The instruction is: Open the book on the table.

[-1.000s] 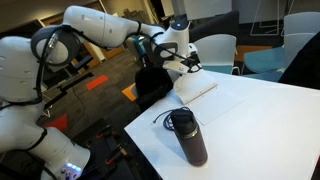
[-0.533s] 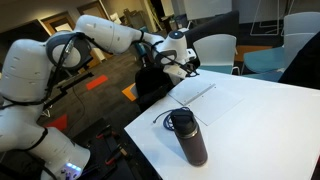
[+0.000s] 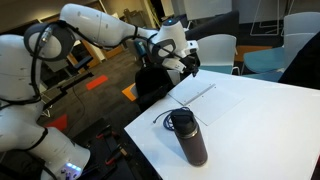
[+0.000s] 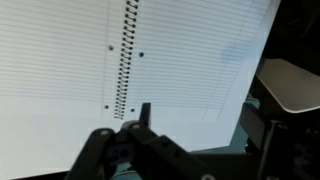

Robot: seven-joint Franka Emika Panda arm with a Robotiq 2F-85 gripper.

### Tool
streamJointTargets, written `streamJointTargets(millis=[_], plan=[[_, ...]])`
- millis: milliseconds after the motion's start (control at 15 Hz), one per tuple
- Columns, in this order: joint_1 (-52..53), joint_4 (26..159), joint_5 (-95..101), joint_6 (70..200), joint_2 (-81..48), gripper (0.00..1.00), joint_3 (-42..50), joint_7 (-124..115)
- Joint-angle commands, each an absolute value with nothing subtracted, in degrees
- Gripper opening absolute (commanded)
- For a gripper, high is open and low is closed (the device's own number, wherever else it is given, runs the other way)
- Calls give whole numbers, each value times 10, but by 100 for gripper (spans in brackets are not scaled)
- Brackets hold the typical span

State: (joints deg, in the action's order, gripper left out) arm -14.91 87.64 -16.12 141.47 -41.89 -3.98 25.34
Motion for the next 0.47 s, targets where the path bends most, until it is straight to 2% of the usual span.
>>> streamJointTargets(millis=[0,400], plan=[[-135,989,-114,1421,-309,100,-4,195],[-124,1071,-51,1417,-224,100,26,161]])
